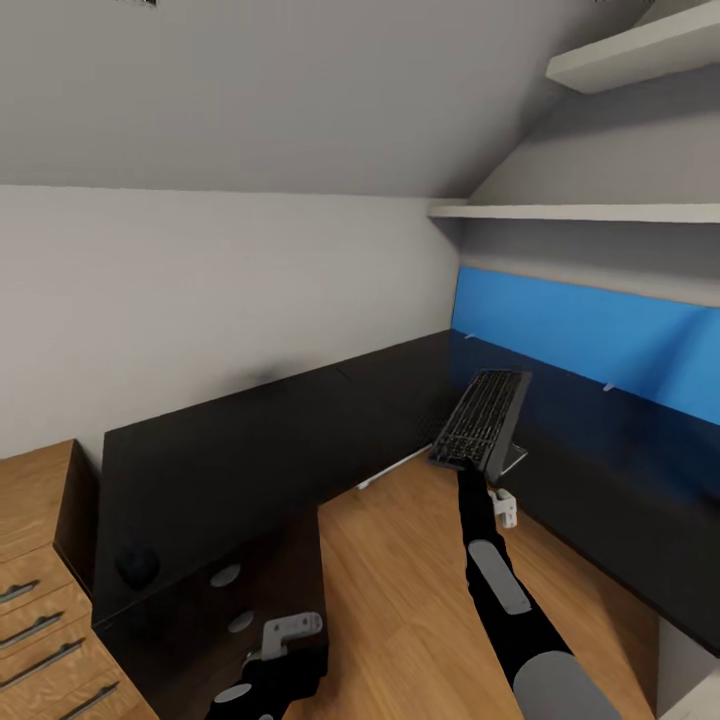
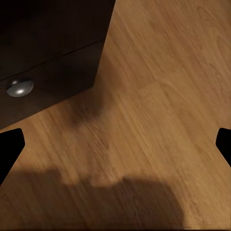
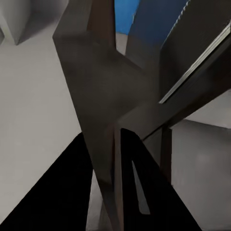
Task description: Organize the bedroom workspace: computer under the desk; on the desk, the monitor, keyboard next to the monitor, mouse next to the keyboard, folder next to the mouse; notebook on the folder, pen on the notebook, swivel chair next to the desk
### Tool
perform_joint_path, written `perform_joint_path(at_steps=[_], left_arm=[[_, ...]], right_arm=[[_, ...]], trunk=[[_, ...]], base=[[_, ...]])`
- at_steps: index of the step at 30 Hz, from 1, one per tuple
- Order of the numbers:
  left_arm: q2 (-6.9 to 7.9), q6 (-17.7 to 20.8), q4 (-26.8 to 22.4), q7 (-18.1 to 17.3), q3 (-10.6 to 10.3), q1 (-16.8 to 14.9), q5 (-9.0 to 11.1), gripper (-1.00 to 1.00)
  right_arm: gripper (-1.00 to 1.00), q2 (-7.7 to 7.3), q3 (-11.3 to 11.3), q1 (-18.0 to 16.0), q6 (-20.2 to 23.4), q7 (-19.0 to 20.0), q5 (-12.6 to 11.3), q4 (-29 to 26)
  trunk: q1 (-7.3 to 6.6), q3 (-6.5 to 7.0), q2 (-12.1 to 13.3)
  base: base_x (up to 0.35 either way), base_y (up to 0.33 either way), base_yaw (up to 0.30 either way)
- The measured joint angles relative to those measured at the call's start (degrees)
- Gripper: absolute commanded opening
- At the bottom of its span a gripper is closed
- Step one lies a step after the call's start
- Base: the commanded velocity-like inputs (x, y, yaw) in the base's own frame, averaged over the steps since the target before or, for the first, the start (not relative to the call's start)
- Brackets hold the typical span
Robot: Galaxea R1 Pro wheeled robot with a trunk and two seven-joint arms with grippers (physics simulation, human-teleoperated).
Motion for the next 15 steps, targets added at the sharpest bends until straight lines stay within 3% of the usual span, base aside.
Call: perform_joint_path(at_steps=[11,15], left_arm=[[0.00,-0.02,0.27,0.00,0.04,0.00,-0.09,1.00],[0.00,-0.02,0.27,0.01,0.05,0.00,-0.02,1.00]], right_arm=[[-1.00,0.00,0.00,8.41,7.33,-7.88,-0.05,-17.97],[-1.00,0.02,0.00,12.44,10.37,-9.97,-0.33,-25.75]], trunk=[[-2.42,1.97,4.41],[-2.42,1.98,4.43]], base=[[0.000,0.000,0.000],[0.000,0.000,0.000]])
